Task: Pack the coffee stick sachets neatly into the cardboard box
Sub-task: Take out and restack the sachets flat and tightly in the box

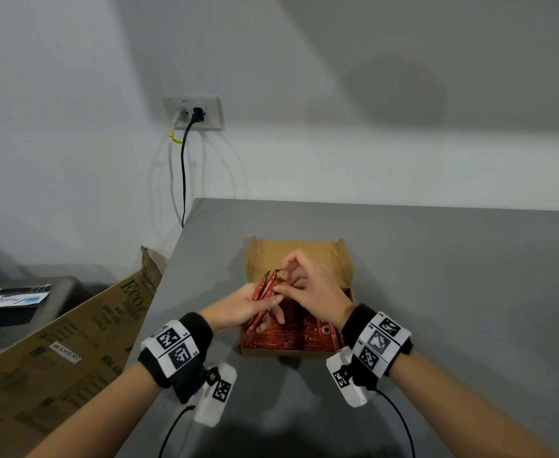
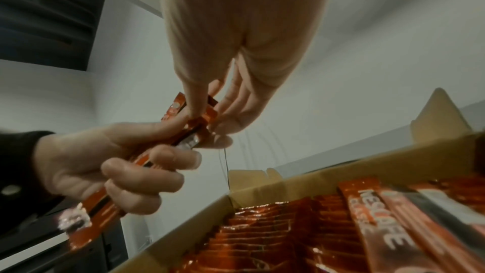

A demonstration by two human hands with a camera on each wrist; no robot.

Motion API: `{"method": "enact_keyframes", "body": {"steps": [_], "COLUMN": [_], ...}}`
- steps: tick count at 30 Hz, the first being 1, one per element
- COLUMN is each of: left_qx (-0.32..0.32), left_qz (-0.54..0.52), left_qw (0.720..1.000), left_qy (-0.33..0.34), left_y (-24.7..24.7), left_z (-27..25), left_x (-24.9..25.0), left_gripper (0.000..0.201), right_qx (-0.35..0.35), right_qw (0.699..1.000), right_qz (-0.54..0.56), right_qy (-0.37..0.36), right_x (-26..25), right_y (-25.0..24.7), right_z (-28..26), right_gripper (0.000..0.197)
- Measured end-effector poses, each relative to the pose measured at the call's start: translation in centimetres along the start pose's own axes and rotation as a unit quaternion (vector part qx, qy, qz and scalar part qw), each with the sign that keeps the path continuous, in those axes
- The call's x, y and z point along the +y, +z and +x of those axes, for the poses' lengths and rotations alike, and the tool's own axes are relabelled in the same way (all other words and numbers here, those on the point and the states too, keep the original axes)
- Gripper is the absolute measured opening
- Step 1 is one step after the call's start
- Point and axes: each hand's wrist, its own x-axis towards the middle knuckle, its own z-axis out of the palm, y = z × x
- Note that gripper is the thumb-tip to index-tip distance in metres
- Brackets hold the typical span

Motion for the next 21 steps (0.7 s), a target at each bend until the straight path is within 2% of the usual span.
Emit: {"method": "enact_keyframes", "body": {"steps": [3, 6, 8, 10, 12, 16, 18, 21], "left_qx": [0.024, 0.058, 0.092, 0.153, 0.208, 0.217, 0.229, 0.239], "left_qz": [0.003, -0.081, -0.116, -0.093, -0.073, -0.116, -0.128, -0.133], "left_qw": [1.000, 0.994, 0.988, 0.981, 0.970, 0.962, 0.959, 0.958], "left_qy": [0.011, 0.036, 0.052, 0.073, 0.101, 0.115, 0.108, 0.092], "left_y": [0.0, -0.3, -0.5, -0.7, -0.8, -0.6, -0.5, -0.3], "left_z": [0.0, 0.2, 0.4, 0.8, 1.0, 1.3, 1.3, 1.6], "left_x": [0.2, -0.2, -0.6, -1.0, -1.1, -1.3, -1.2, -1.5], "left_gripper": [0.023, 0.018, 0.022, 0.025, 0.026, 0.039, 0.038, 0.041], "right_qx": [0.003, 0.025, 0.022, 0.021, 0.025, 0.027, 0.008, -0.010], "right_qw": [1.000, 1.000, 1.000, 1.000, 1.000, 0.996, 0.994, 0.996], "right_qz": [-0.008, -0.001, -0.011, -0.013, 0.009, 0.059, 0.077, 0.048], "right_qy": [0.001, 0.003, 0.001, -0.003, 0.012, 0.054, 0.072, 0.072], "right_x": [0.2, 0.1, 0.1, 0.2, 0.1, -0.7, -1.1, -0.9], "right_y": [-0.1, -0.5, -0.4, 0.2, 0.8, 1.8, 1.9, 2.2], "right_z": [0.1, 0.1, -0.1, -0.4, -0.7, -0.8, -0.7, -0.7], "right_gripper": [0.025, 0.021, 0.020, 0.016, 0.020, 0.038, 0.042, 0.046]}}
